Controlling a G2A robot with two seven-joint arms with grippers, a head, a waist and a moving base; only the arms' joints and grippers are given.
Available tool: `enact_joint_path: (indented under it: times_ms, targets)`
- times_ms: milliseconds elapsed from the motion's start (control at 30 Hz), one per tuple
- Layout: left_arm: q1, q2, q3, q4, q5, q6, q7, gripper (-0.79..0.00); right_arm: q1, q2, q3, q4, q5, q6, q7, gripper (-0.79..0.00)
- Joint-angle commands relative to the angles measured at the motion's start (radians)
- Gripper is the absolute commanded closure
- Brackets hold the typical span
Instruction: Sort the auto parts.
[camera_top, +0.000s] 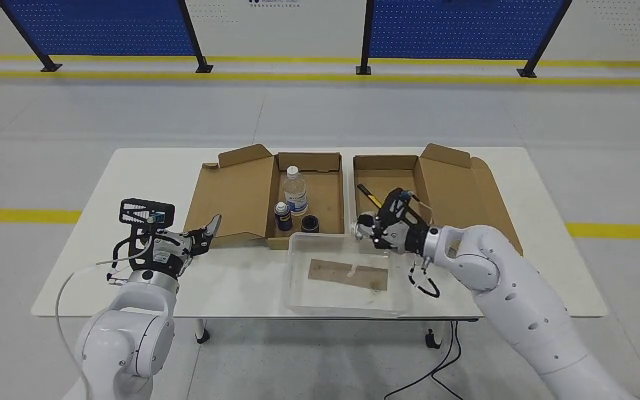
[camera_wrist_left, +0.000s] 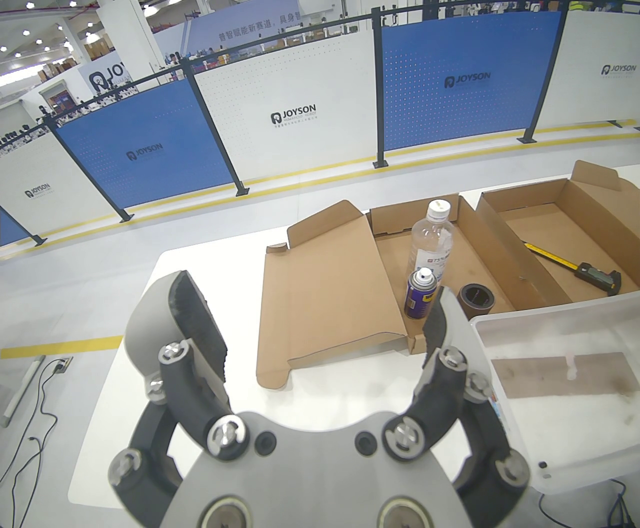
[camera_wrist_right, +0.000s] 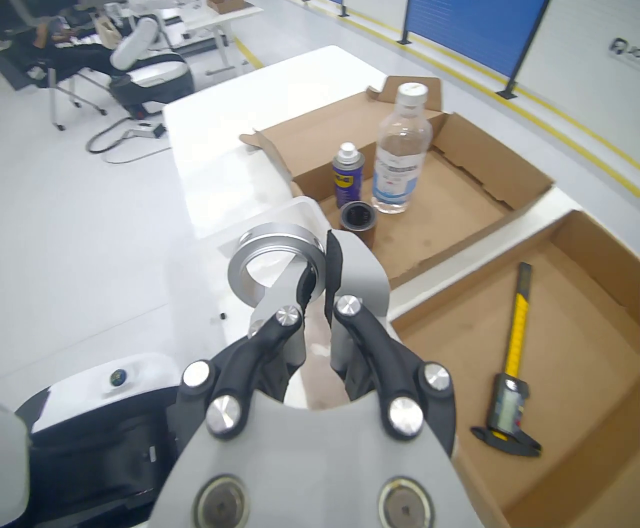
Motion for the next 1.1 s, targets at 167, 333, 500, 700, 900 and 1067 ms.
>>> enact_joint_path:
  times_ms: [167,333,500,700,900,1067]
  targets:
    - [0.000,0.000,0.000,0.000,0.000,0.000,0.000,-0.785,0.043,-0.007,-0.005,-0.026,-0.203,0.266,0.165,0.000]
    - [0.000,0.000,0.000,0.000,0.000,0.000,0.000,-0.785,0.098,-0.028,-0.035,0.073,-0.221,0.355,0.226,0.000]
    - [0.000,0.000,0.000,0.000,0.000,0.000,0.000,-0.785,0.168,-0.055,-0.073,0.220,-0.183,0.355,0.238,0.000]
    - [0.000,0.000,0.000,0.000,0.000,0.000,0.000,-0.785,0.256,-0.100,-0.153,0.395,-0.128,0.301,0.259,0.000]
    - [0.000,0.000,0.000,0.000,0.000,0.000,0.000,-0.785,0.314,-0.153,-0.237,0.537,-0.074,0.246,0.256,0.000]
    - [0.000,0.000,0.000,0.000,0.000,0.000,0.000,-0.785,0.345,-0.193,-0.289,0.632,-0.060,0.232,0.244,0.000]
